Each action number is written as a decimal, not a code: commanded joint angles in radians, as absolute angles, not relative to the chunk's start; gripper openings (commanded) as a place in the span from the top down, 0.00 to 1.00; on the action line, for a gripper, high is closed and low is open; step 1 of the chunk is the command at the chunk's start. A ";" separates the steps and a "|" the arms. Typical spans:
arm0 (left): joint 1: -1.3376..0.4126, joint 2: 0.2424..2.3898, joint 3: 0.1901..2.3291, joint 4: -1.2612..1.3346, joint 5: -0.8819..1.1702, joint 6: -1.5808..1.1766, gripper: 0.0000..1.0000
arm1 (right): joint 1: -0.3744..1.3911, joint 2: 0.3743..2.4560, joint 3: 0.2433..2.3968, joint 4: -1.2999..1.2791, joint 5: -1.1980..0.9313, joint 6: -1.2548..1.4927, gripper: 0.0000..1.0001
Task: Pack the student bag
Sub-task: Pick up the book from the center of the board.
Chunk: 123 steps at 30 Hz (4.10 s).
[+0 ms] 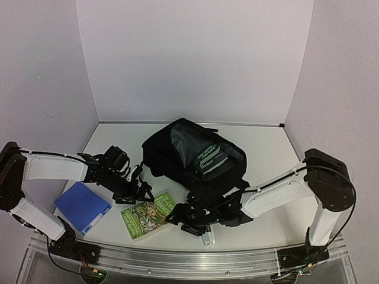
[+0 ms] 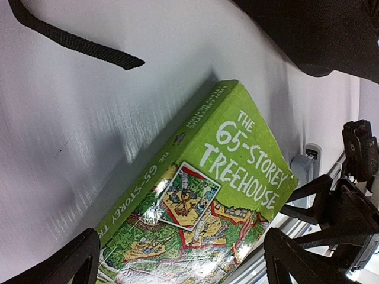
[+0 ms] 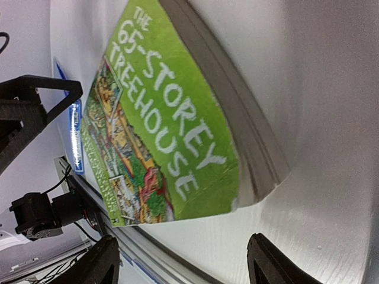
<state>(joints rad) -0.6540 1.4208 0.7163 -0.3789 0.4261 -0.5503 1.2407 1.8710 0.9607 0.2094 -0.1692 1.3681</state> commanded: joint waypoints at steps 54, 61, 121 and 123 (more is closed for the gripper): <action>-0.623 1.191 0.637 -0.194 0.502 -0.741 0.00 | 1.150 1.844 0.767 0.975 -0.077 1.299 1.00; -0.609 1.180 0.652 -0.165 0.598 -0.723 0.00 | 1.148 1.752 0.704 1.148 -0.112 1.221 1.00; -0.721 1.248 0.992 -0.367 1.298 -0.483 1.00 | 0.915 1.524 1.091 0.103 -0.922 0.498 0.02; -0.721 1.259 0.998 -0.372 1.305 -0.474 1.00 | 0.915 1.528 1.098 0.115 -0.950 0.507 0.05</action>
<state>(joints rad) -0.7192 1.2573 0.9252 -0.3736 1.2157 -0.5209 0.9108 1.5220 1.0373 0.0838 -0.8486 0.5131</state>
